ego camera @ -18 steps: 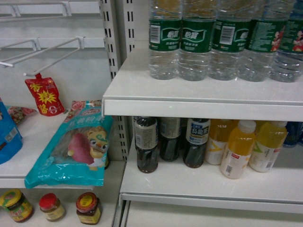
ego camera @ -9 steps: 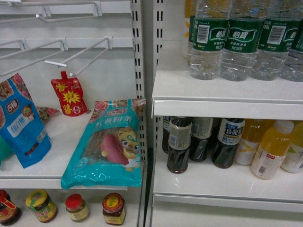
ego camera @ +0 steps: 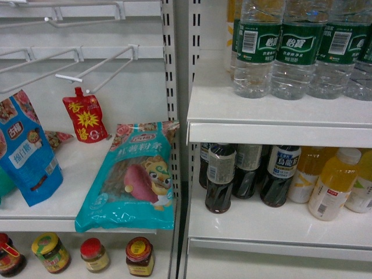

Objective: Move water from second to third shelf

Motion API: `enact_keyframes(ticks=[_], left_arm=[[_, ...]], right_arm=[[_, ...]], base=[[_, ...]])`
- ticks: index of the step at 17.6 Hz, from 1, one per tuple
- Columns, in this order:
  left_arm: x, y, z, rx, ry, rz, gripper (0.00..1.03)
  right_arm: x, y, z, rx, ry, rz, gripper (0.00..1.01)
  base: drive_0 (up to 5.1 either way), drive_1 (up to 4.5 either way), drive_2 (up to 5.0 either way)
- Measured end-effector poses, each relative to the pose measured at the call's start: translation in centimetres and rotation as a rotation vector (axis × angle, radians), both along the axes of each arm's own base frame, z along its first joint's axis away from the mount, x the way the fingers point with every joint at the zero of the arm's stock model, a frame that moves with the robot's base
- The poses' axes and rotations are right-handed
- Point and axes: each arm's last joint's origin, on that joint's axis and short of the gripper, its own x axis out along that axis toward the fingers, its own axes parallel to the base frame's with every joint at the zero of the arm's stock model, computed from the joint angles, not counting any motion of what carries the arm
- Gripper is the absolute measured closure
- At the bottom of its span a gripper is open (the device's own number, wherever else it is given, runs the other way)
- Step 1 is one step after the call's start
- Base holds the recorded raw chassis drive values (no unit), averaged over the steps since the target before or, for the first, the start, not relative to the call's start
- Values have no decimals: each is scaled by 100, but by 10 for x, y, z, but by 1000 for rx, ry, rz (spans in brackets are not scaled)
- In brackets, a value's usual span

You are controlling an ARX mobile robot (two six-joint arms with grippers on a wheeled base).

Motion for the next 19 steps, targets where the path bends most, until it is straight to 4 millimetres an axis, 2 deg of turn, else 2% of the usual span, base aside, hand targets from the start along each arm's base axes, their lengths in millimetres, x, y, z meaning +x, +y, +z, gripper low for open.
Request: enact_keyframes(ticks=[6,9,15,19], left_arm=[[0,0,0,0,0,0,5],[0,0,0,0,0,0,5],[0,0,0,0,0,0,5],[0,0,0,0,0,0,5]], right_arm=[[1,-1,0,-12,3,26,58],[12,-5,1,-32,-4,50,58],[58,-5,21,-76,-63,53,58],[95,6,27,-86,-66,89,58]], base=[[0,0,0],[0,0,0],[0,0,0],[0,0,0]])
